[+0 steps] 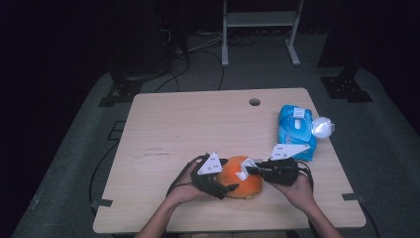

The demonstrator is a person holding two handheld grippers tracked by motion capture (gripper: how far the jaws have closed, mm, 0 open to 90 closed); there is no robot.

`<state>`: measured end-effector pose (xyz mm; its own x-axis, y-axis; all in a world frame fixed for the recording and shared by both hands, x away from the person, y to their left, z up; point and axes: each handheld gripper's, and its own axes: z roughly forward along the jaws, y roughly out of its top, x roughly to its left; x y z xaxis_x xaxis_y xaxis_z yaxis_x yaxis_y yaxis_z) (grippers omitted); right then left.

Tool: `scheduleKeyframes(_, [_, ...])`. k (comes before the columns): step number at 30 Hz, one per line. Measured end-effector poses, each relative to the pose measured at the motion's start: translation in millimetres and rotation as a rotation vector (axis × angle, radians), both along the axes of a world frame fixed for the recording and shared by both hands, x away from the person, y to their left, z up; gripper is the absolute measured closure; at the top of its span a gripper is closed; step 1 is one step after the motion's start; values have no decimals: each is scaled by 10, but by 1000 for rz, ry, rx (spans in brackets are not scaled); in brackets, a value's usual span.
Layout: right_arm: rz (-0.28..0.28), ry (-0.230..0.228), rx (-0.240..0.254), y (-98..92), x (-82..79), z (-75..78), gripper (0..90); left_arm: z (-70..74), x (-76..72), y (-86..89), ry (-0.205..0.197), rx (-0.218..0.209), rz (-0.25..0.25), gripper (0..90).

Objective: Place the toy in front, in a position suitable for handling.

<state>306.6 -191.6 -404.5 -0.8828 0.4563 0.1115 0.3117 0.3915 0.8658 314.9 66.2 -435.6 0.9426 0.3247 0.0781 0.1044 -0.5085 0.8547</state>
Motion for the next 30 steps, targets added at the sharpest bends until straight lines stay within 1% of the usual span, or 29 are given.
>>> scheduleKeyframes(1, [11,-5,-3,35,-15,5,814,0,0,0,0,0,0,177])
scheduleKeyframes(2, [17,-13,-11,66,-28,7,814,2,19,36,23,9,10,193])
scheduleKeyframes(3, [18,-18,-22,83,-36,10,814,2,19,36,23,9,10,209])
scheduleKeyframes(4, [18,-20,-29,83,-31,10,814,-4,45,80,48,3,18,218])
scheduleKeyframes(5, [13,-16,-31,70,-21,6,814,-9,61,103,58,4,23,223])
scheduleKeyframes(6, [13,-16,-31,70,-21,6,814,-9,61,103,58,4,23,229])
scheduleKeyframes(8, [-13,0,-42,-12,23,-34,814,-32,106,166,87,-7,33,235])
scheduleKeyframes(9, [-22,7,-37,-49,42,-52,814,-32,106,166,87,-7,33,235])
scheduleKeyframes(10, [-28,16,-33,-77,52,-62,814,-45,116,176,93,-25,37,234])
scheduleKeyframes(11, [-28,16,-33,-77,52,-62,814,-45,116,176,93,-25,37,228])
scheduleKeyframes(12, [-34,17,-35,-99,55,-63,814,-20,100,148,71,-16,32,202])
scheduleKeyframes(13, [-35,17,-36,-96,51,-59,814,4,79,115,46,-27,26,165])
scheduleKeyframes(14, [-37,7,-36,-82,43,-51,814,25,57,89,28,-33,16,143])
scheduleKeyframes(15, [-37,7,-36,-82,43,-51,814,25,57,89,28,-33,16,138])
scheduleKeyframes(16, [-26,2,-20,-56,28,-29,814,49,8,29,-13,-38,-9,130])
scheduleKeyframes(17, [-26,2,-20,-56,28,-29,814,49,8,29,-13,-38,-9,130])
scheduleKeyframes(18, [5,-4,0,-6,11,-7,813,36,-20,-15,-38,-21,-29,143])
scheduleKeyframes(20, [25,-15,-16,61,-15,-2,814,27,-18,-11,-41,11,-23,193])
scheduleKeyframes(21, [25,-15,-16,61,-15,-2,814,27,-18,-11,-41,11,-23,213])
scheduleKeyframes(22, [24,-27,-39,87,-27,-3,814,28,31,56,6,3,-8,223])
scheduleKeyframes(23, [20,-22,-37,70,-14,-6,814,28,31,56,6,3,-8,234])
scheduleKeyframes(24, [11,-16,-39,47,-2,-13,814,15,72,121,39,-3,20,243])
scheduleKeyframes(25, [1,-13,-43,16,18,-26,814,9,88,148,53,-11,28,247])
scheduleKeyframes(27, [-13,10,-28,-51,54,-56,814,-11,128,204,86,-29,44,252])
scheduleKeyframes(28, [-20,17,-21,-84,66,-68,813,-17,141,217,93,-33,50,252])
scheduleKeyframes(30, [-30,18,-24,-112,63,-70,814,-8,142,211,87,-33,46,246])
